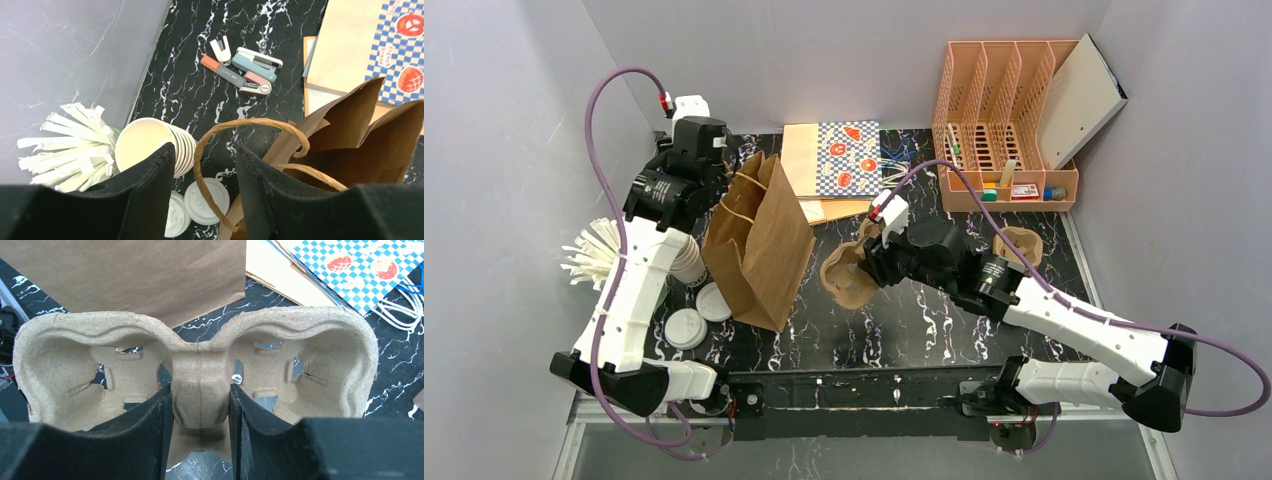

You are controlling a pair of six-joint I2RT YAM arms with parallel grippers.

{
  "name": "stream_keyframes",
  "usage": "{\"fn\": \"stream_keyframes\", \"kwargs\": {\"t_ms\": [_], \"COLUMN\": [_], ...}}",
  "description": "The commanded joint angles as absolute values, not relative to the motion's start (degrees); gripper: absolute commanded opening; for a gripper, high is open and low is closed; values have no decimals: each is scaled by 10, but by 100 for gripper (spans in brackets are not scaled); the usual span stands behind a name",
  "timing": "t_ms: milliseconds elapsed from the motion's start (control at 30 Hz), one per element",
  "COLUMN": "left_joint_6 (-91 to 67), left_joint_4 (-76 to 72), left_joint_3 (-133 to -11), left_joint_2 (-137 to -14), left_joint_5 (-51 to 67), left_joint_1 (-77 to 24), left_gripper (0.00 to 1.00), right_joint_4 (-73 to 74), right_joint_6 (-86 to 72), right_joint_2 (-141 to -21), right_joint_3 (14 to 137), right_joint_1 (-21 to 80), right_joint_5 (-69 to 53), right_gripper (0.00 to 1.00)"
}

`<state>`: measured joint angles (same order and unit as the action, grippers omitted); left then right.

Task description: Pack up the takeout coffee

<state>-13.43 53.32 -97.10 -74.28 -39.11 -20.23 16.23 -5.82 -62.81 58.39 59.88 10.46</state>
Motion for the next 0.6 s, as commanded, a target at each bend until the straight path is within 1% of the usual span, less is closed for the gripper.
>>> {"fn": "stream_keyframes", "kwargs": {"t_ms": [0,133,200,233,367,567], "left_joint_6": [-131,-127,-124,-123,-141,-185], "left_joint_4": [509,507,511,511,506,480], "left_joint_3": [-953,-963,-977,-983,-1000,-990], "left_joint_2": [-738,-741,-737,-733,-712,-696], "left_joint_5": [-364,-352,-329,-312,-219,-67], "left_joint_1": [-193,-193,-192,-192,-192,-192], "left_gripper": [41,12,3,0,0,0], "right_joint_4": [142,142,139,137,118,104], "right_joint_6": [-57,-57,-56,-57,-67,-89], "right_joint_2": [-608,-610,-613,-615,-626,-655], "right_joint_3": [624,666,684,693,720,790], "right_joint_1": [601,601,601,601,601,601], "right_joint_5": [81,49,34,25,-17,-76], "right_gripper": [43,42,40,40,37,36]}}
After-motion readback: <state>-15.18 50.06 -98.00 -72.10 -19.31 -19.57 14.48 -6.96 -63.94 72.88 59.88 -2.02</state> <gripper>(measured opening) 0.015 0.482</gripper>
